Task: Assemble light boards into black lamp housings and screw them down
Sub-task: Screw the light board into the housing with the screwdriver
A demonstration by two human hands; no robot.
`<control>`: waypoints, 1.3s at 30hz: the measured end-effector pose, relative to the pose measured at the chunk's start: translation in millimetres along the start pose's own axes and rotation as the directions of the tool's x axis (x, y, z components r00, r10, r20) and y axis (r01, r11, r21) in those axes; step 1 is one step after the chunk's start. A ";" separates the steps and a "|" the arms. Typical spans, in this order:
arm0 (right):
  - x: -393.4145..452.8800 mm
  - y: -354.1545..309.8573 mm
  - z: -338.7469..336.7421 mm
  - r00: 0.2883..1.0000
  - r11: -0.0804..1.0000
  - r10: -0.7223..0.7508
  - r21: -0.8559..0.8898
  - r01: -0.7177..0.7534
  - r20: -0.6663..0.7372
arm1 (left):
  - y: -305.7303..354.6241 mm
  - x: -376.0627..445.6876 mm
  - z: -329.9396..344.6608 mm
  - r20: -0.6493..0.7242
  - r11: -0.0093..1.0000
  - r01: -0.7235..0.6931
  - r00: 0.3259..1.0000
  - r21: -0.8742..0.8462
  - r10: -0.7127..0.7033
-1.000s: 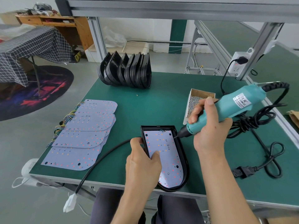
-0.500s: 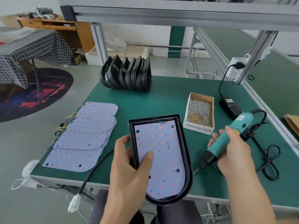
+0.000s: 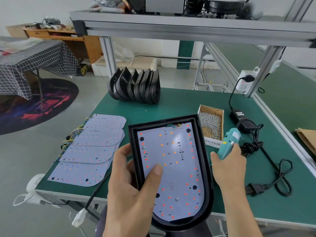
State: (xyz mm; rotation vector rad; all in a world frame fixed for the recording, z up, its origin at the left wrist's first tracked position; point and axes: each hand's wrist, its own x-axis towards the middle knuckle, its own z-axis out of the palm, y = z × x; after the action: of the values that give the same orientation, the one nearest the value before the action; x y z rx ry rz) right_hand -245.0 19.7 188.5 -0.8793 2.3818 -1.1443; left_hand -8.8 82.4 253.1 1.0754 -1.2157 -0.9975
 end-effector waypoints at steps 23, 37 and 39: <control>-93.7 -67.1 -55.7 0.855 0.758 -0.479 0.586 0.287 0.199 | -8.9 -12.2 12.6 0.023 0.979 -0.136 0.991 0.154 0.134; -94.6 -34.9 -64.0 0.726 0.774 -0.453 0.632 0.032 0.518 | 0.9 -4.5 21.2 0.039 0.996 -0.055 0.998 0.076 0.052; -95.8 -28.7 -61.9 0.778 0.775 -0.426 0.630 0.050 0.462 | -0.3 -0.3 20.0 0.067 0.994 -0.077 0.995 0.083 0.071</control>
State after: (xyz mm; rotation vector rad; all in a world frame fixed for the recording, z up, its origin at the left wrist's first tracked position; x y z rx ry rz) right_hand -197.0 105.0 253.4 -1.1292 1.3065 -1.3514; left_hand -28.6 80.8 253.5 1.0640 -1.3514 -0.9361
